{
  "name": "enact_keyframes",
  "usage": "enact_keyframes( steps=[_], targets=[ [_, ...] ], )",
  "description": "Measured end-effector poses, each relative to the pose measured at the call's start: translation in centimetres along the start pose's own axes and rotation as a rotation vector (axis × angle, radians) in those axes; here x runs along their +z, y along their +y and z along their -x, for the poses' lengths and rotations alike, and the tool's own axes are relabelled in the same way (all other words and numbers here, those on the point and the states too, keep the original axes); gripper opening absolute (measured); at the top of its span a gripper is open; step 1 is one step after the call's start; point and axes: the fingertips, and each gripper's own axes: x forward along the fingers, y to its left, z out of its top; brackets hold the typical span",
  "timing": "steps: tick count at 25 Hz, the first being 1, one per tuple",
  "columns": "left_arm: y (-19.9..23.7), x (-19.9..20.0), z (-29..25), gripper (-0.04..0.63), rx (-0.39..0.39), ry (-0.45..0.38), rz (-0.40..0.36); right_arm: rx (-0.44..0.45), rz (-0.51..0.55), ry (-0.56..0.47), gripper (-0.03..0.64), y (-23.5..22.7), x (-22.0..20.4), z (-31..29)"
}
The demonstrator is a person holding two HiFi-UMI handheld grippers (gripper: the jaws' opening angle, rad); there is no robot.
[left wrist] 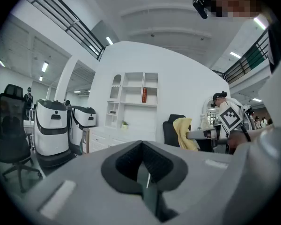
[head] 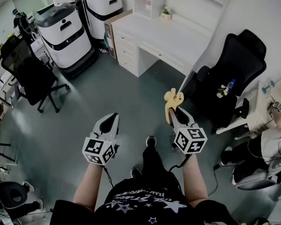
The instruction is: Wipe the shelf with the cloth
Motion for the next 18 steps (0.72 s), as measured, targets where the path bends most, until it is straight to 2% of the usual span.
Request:
enact_keyframes(
  steps=[4, 10, 14, 18],
  targets=[
    [1.1, 1.2, -0.6, 0.000, 0.011, -0.022, -0.001, -0.001, -0.004, -0.006, 0.100, -0.1, 0.7, -1.1],
    [2.4, -1.2, -2.0, 0.000, 0.014, 0.031, 0.037, -0.011, -0.020, 0.010, 0.100, -1.1, 0.3, -2.9],
    [3.8, 0.4, -5.4, 0.000, 0.008, 0.012, 0.031, -0.025, -0.037, 0.005, 0.100, -3.2, 1.7, -5.3],
    [5.7, 2.3, -11.1, 0.000, -0.012, 0.002, 0.008, -0.030, 0.006, -0.030, 0.100, -6.2, 4.9, -9.3]
  ],
)
